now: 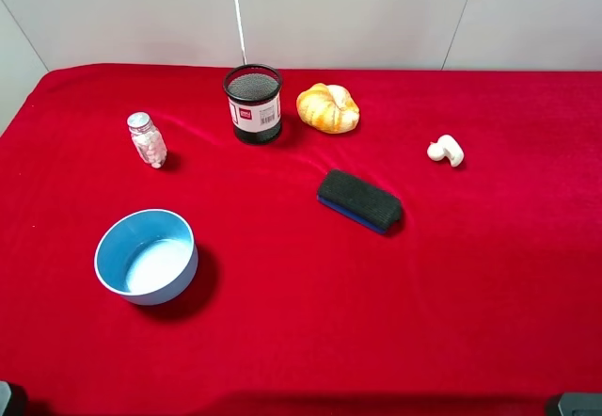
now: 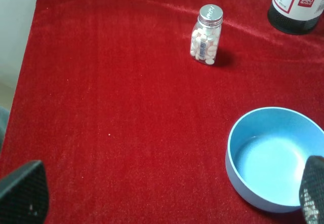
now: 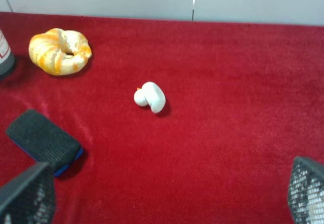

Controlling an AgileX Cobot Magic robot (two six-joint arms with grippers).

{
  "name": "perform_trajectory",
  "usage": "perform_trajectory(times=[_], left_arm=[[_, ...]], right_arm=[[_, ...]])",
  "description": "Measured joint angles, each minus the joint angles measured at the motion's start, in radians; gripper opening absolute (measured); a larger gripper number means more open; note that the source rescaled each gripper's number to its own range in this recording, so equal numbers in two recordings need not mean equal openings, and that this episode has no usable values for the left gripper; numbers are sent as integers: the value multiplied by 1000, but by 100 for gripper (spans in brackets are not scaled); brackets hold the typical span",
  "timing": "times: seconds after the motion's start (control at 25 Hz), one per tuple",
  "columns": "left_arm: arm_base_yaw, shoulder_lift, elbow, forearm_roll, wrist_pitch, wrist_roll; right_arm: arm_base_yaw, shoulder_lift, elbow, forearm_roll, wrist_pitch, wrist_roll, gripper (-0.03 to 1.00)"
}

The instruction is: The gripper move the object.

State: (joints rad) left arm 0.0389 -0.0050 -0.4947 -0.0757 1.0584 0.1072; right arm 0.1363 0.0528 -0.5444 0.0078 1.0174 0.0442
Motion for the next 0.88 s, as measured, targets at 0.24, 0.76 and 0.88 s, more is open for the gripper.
perform_trajectory(times=[0.24,0.76,0.88], left_arm=[[0,0,0,0,0,0],[0,0,0,0,0,0],[0,0,0,0,0,0]], right_arm=[[-58,-58,41,-8,1,0,100],[-215,-59,42,50,1,-152,100],[-215,-59,42,51,1,-153,100]])
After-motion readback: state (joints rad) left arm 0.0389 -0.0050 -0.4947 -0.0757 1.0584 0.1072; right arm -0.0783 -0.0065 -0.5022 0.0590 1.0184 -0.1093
